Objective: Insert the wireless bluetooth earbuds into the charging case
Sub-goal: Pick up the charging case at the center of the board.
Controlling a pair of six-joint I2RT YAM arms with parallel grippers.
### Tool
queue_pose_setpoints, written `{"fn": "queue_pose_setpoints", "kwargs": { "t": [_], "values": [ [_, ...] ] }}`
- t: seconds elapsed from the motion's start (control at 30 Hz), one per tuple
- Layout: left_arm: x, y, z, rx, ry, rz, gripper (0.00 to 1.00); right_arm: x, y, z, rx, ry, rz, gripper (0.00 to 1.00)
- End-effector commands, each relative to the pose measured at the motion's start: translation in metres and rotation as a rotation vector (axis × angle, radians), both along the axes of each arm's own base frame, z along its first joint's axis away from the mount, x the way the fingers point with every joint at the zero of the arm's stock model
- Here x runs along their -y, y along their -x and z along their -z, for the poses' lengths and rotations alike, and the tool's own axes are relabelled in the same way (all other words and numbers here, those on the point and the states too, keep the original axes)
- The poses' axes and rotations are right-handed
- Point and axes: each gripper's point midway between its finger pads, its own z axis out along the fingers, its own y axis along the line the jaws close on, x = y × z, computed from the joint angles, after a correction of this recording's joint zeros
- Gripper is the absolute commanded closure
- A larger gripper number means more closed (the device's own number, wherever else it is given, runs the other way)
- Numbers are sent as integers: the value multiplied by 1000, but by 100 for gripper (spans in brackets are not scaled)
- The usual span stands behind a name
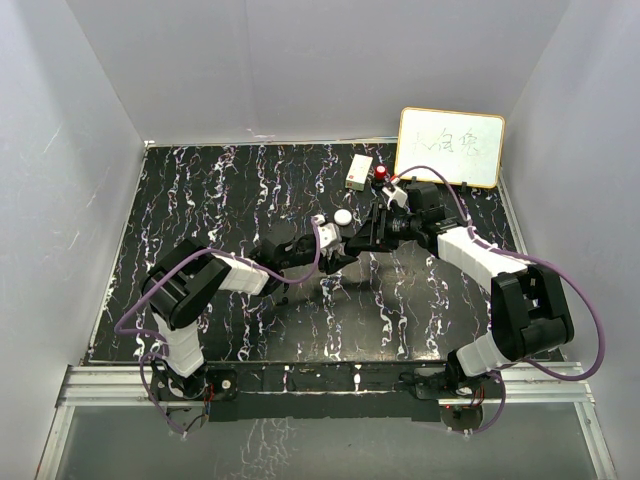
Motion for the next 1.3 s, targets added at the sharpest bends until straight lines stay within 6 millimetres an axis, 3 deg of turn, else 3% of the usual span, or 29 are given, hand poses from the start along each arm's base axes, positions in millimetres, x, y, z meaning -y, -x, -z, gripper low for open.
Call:
{"fn": "queue_pose_setpoints", "kwargs": {
  "t": [0.0,0.17,0.43,1.27],
  "values": [
    [7,-6,-23,49,40,-5,100,-4,-12,-30,106,-10,1,58],
    [5,-15,-25,39,39,-57,100,-1,-13,-29,106,3,12,60],
    [4,-16,-26,41,43,-65,100,-1,-13,-27,103,9,19,73],
    [4,-8,-27,40,49,-42,100,-3,-17,-23,103,-4,27,69]
  ]
}}
